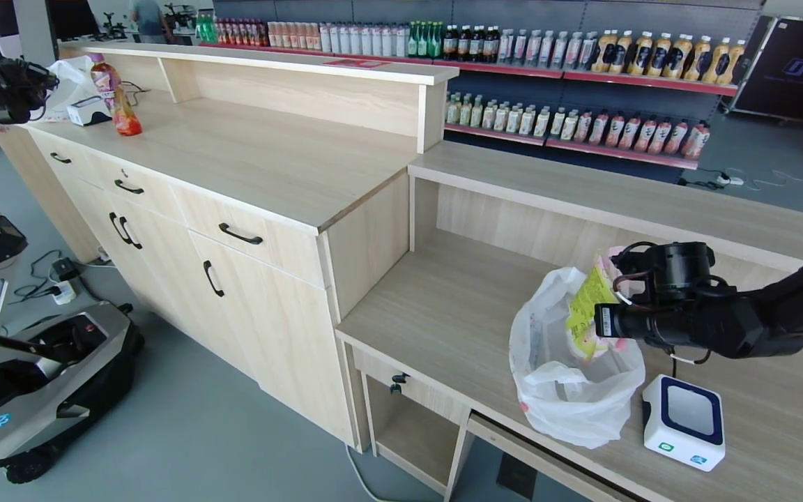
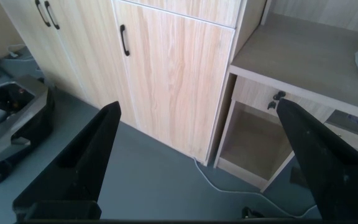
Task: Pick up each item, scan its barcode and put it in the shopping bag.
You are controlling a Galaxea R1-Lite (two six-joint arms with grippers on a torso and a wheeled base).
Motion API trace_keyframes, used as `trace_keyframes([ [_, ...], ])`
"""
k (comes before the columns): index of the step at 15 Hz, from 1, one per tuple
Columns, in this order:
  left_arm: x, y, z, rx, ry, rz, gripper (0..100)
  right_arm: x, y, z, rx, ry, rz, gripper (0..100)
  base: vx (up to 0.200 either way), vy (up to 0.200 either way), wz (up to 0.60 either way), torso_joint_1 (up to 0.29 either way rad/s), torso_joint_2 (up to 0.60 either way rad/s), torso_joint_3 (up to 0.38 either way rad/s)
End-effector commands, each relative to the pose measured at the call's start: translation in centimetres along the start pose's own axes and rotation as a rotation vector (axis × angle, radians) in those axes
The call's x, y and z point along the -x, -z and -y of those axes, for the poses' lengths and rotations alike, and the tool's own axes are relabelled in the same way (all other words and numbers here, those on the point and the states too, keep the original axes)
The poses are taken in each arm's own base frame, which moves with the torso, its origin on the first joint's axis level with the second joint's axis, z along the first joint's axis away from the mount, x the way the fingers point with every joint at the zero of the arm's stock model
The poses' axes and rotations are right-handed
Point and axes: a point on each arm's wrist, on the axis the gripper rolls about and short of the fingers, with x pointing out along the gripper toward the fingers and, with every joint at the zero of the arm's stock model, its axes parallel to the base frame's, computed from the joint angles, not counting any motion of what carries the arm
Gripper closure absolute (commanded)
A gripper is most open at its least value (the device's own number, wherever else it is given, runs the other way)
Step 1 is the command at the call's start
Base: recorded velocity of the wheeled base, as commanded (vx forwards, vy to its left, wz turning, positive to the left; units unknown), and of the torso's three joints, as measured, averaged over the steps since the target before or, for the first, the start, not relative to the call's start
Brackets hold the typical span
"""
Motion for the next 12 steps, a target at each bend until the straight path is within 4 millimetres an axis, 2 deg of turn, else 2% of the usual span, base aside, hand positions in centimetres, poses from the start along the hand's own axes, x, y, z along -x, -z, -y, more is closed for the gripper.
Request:
trace_keyframes([
  [1, 0.0, 0.0, 0.0, 0.0, 0.0, 0.001, 0, -1.7, 0.8, 0.1, -0.002, 0.002, -0.026, 100, 0.0, 0.0, 0.0, 0.0, 0.0, 0.0],
  [7, 0.0, 0.0, 0.0, 0.0, 0.0, 0.001, 0, -3.5, 2.1, 0.1, -0.073, 0.005, -0.065, 100, 0.0, 0.0, 0.0, 0.0, 0.0, 0.0],
  [12, 0.0, 0.0, 0.0, 0.0, 0.0, 0.001, 0, -4.2, 1.7, 0.5, -0.096, 0.013, -0.05, 100, 0.0, 0.0, 0.0, 0.0, 0.0, 0.0],
])
